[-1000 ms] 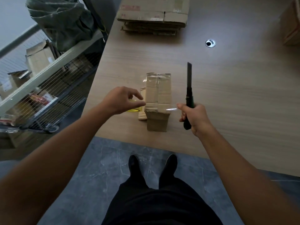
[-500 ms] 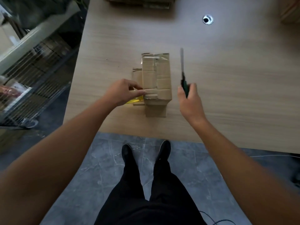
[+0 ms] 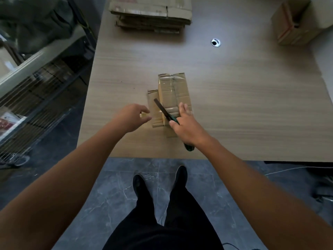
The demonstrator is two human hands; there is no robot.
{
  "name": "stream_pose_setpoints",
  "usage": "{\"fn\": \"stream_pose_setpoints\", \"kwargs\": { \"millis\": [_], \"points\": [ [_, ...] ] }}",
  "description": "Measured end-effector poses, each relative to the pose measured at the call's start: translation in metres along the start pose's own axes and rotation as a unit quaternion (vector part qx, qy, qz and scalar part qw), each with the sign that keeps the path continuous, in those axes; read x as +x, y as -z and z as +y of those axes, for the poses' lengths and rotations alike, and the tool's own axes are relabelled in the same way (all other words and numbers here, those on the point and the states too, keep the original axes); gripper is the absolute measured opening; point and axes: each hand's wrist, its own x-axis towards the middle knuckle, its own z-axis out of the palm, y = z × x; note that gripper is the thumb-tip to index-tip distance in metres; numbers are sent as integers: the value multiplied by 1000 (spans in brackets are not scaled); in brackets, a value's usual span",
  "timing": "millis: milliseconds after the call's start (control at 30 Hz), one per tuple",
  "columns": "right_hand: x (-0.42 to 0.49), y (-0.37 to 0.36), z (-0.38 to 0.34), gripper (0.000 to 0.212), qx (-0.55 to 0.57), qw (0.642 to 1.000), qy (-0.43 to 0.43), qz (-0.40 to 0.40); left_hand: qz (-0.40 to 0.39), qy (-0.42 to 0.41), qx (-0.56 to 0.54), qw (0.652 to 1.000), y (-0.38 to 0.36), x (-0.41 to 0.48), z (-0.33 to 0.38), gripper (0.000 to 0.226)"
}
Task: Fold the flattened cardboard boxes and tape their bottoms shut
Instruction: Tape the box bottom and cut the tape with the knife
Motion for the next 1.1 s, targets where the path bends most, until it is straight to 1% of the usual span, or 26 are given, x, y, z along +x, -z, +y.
{"fn": "stream_pose_setpoints", "kwargs": {
  "millis": [100,167,233,333,400,433,467,500,567,600,633,667,733,800,833,867,900,933,1000,1100],
  "points": [
    [-2,5,-4,48,5,1000,-3,-29,-2,16,-6,1000,1,10,-3,17],
    [-3,7,-8,50,-7,999,-9,-37,8,16,-5,1000,0,14,-2,11],
    [-2,5,-11,52,-41,998,-19,-43,27,8,-1,1000,-1,7,4,11],
    [1,-2,-10,53,-127,990,-33,-57,71,-24,-1,997,-5,-12,5,13],
    [0,-7,-6,52,-143,988,-31,-44,102,-34,5,994,-6,-29,-8,15],
    [-1,-11,-6,52,-140,990,-19,-17,108,-35,20,993,-6,-37,-20,16],
    [-5,-16,-5,51,-133,991,5,32,104,-32,43,993,-6,-45,-34,16],
    [-9,-23,-6,51,-131,986,43,98,96,-25,70,993,-6,-52,-51,17],
    [-20,-41,-9,48,-133,956,141,220,83,-2,126,989,-6,-63,-85,17],
    [-24,-50,-14,46,-125,943,174,255,82,8,151,985,-6,-68,-101,16],
    [-27,-60,-20,46,-114,938,190,266,83,15,170,982,-7,-73,-115,15],
    [-26,-70,-27,46,-109,939,194,263,85,18,179,980,-10,-77,-127,14],
    [-13,-91,-44,42,-85,957,163,223,85,10,180,980,-21,-83,-144,17],
    [8,-110,-57,33,-3,985,106,136,76,13,169,983,-37,-89,-152,20],
    [20,-120,-61,29,54,991,78,98,78,20,160,984,-45,-91,-156,22],
    [31,-129,-64,27,93,991,52,79,89,25,155,984,-52,-93,-159,22],
    [41,-136,-65,26,100,992,35,76,105,26,154,982,-59,-93,-163,22],
    [51,-144,-66,26,84,993,28,83,125,23,156,980,-65,-94,-167,21],
    [70,-158,-68,31,14,994,33,103,168,16,165,972,-76,-95,-171,16],
    [87,-172,-74,50,-84,990,24,114,250,-21,182,951,-87,-96,-175,15]
  ]
}}
